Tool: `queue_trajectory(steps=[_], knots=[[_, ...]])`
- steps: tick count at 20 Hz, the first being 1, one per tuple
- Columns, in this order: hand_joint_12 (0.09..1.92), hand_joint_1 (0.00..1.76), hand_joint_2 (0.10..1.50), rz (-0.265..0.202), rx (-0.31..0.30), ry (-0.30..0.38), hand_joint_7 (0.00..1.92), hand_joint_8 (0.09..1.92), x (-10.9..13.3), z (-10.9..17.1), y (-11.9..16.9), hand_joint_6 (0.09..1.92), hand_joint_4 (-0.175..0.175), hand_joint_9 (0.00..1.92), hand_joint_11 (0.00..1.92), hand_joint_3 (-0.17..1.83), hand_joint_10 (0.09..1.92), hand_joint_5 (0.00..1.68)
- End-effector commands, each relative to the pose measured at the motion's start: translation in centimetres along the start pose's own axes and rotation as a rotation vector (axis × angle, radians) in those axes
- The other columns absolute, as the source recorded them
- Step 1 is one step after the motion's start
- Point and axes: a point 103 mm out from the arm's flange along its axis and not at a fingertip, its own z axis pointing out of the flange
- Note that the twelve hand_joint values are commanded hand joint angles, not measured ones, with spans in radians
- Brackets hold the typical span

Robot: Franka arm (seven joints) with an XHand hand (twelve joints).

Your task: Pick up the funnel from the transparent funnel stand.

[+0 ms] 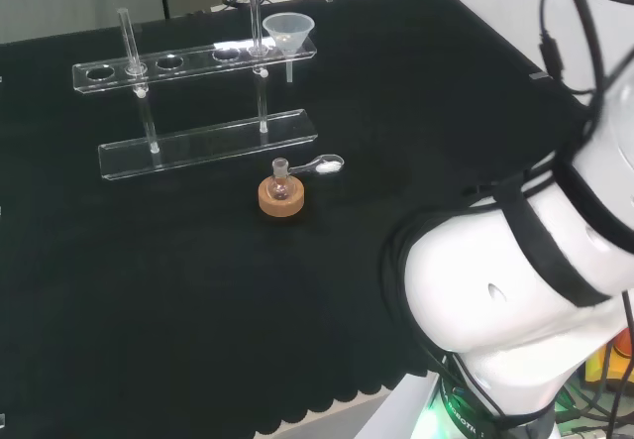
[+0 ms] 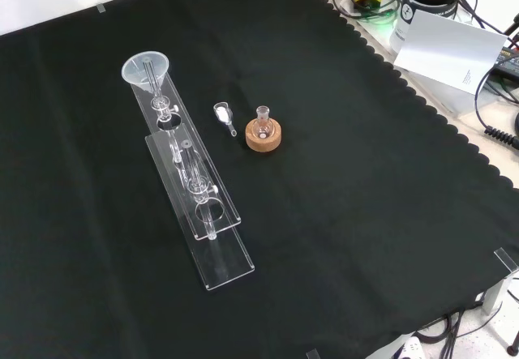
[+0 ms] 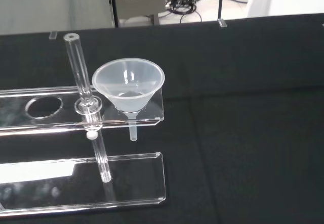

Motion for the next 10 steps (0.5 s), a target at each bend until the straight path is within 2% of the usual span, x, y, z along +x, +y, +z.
queue_trajectory(steps=[1,5,10], knots=[[1.42,0.35,0.99,-0.072,0.022,-0.063,0.23,0.60,1.9,3.3,7.6,0.09,-0.007,0.35,0.06,0.28,0.66,0.28],[1.42,0.41,0.94,-0.099,0.072,-0.079,0.23,0.62,3.0,4.9,9.4,0.09,-0.007,0.36,0.07,0.26,0.66,0.27],[1.43,0.47,0.88,-0.131,0.146,-0.130,0.19,0.62,4.3,6.6,11.3,0.09,-0.008,0.36,0.09,0.24,0.66,0.21]])
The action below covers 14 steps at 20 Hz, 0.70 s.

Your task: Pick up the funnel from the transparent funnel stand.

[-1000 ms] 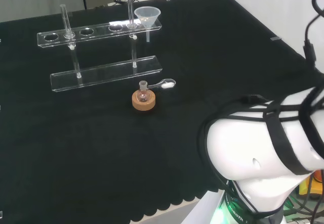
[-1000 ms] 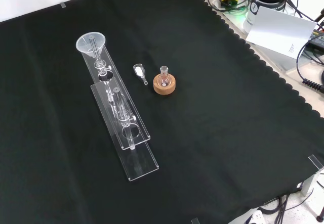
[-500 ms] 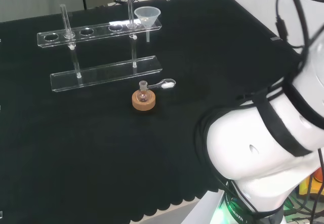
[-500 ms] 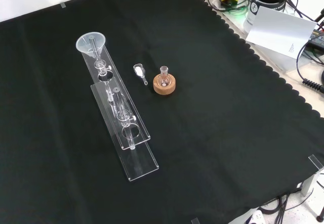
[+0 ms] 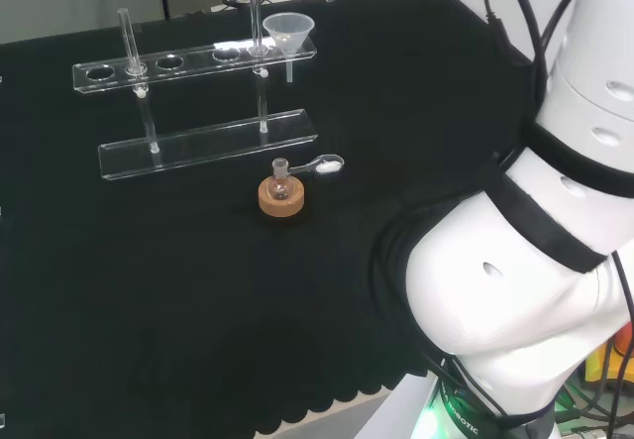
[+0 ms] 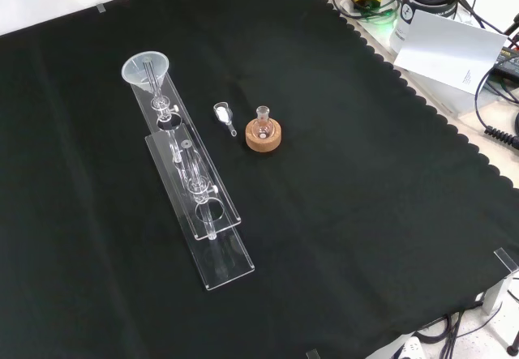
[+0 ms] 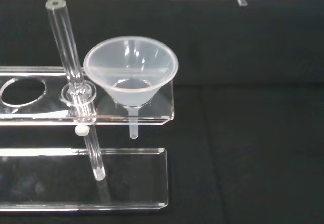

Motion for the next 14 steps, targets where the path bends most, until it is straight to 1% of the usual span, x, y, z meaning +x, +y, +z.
queue_trajectory(steps=[1,3,10,11,14], knots=[[1.43,0.47,0.87,-0.078,0.105,-0.093,0.18,0.62,2.5,2.3,5.0,0.09,-0.007,0.36,0.10,0.23,0.66,0.20],[1.42,0.49,0.84,-0.092,0.147,-0.126,0.14,0.63,3.2,3.1,5.8,0.09,-0.004,0.35,0.12,0.23,0.67,0.17],[1.42,0.55,0.78,-0.121,0.224,-0.182,0.09,0.64,4.6,5.2,7.3,0.09,0.003,0.33,0.20,0.22,0.69,0.13],[1.42,0.55,0.78,-0.095,0.230,-0.195,0.08,0.64,4.7,5.5,7.5,0.09,0.005,0.33,0.21,0.22,0.69,0.13],[1.41,0.56,0.77,-0.104,0.248,-0.204,0.07,0.64,5.0,6.0,7.8,0.09,0.007,0.31,0.21,0.22,0.70,0.13]])
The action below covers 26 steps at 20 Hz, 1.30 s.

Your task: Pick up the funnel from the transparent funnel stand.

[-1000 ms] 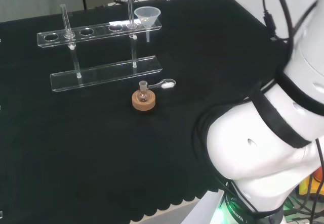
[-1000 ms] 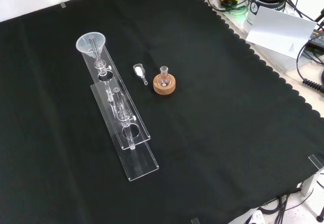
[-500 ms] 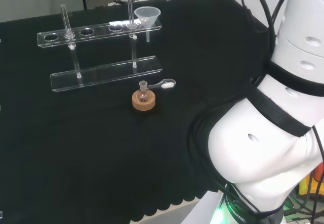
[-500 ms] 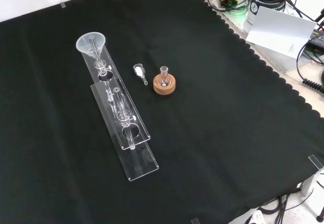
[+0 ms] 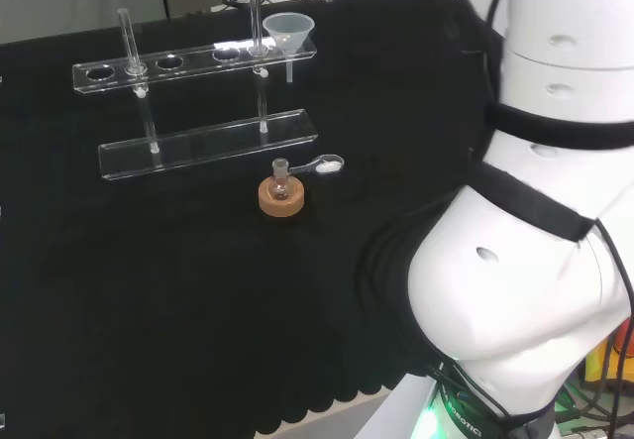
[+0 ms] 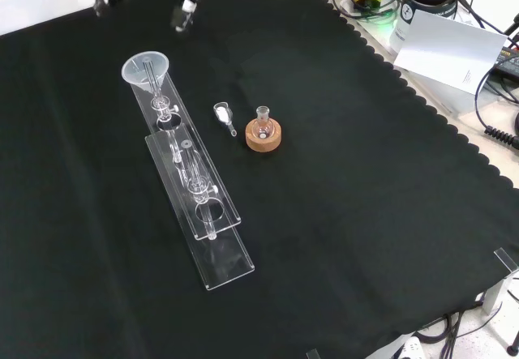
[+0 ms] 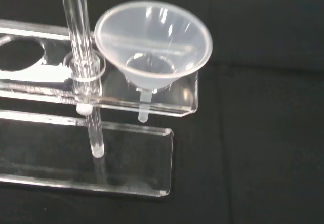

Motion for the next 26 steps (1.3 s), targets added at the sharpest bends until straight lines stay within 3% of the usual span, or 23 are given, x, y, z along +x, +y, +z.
queue_trajectory(steps=[1,7,19,26], knots=[[1.41,0.56,0.77,-0.036,0.122,-0.091,0.07,0.64,2.3,2.7,2.5,0.09,0.007,0.31,0.21,0.22,0.70,0.13],[1.41,0.56,0.76,-0.059,0.155,-0.107,0.06,0.64,2.1,3.6,2.7,0.09,0.007,0.30,0.20,0.22,0.71,0.14],[1.43,0.57,0.74,-0.049,0.160,-0.150,0.00,0.61,1.2,5.1,3.3,0.09,0.007,0.22,0.17,0.23,0.74,0.12],[1.41,0.59,0.73,-0.034,0.194,-0.170,0.00,0.57,0.8,6.2,4.5,0.09,0.019,0.20,0.23,0.24,0.76,0.07]])
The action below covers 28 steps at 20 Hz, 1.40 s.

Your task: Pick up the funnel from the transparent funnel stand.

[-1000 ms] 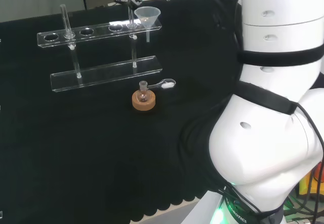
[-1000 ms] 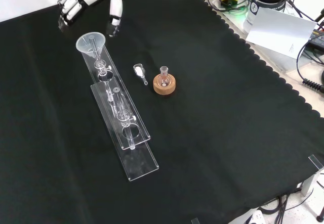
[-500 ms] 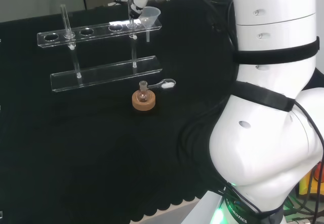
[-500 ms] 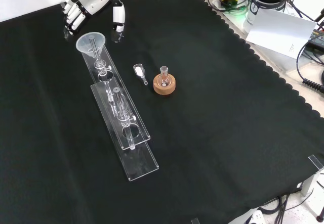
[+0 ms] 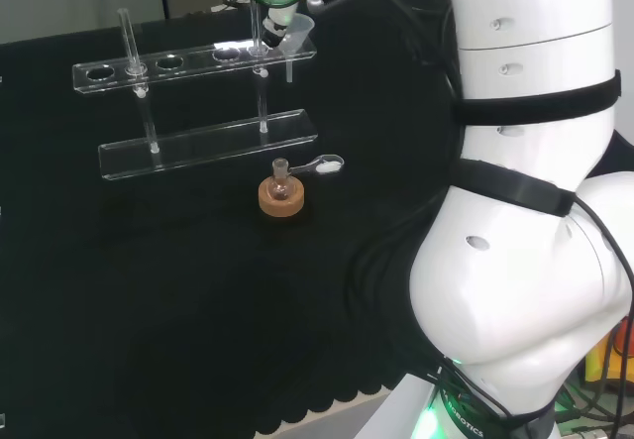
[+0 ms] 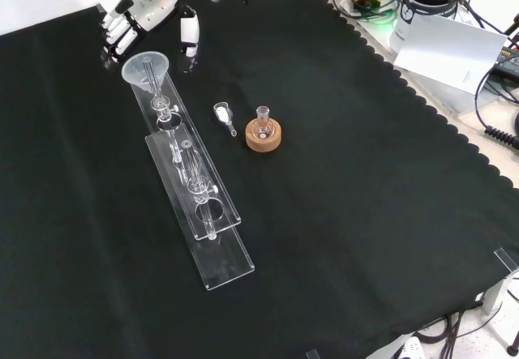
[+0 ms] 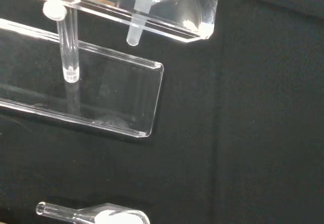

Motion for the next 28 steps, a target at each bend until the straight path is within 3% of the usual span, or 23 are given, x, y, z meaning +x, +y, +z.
queue_trajectory(steps=[1,18,24,28], knots=[[1.41,0.59,0.73,0.010,0.026,-0.015,0.00,0.57,-0.3,0.7,1.2,0.09,0.020,0.20,0.23,0.24,0.76,0.07],[1.39,0.61,0.71,0.025,0.037,0.011,0.03,0.64,-1.4,2.4,2.8,0.09,0.024,0.29,0.27,0.26,0.76,0.09],[1.38,0.61,0.70,-0.008,0.029,0.000,0.18,0.69,-1.1,2.5,3.0,0.09,0.017,0.44,0.29,0.30,0.68,0.16],[1.38,0.62,0.69,0.004,0.027,-0.007,0.25,0.69,-0.7,2.5,3.0,0.09,0.013,0.50,0.30,0.32,0.66,0.18]])
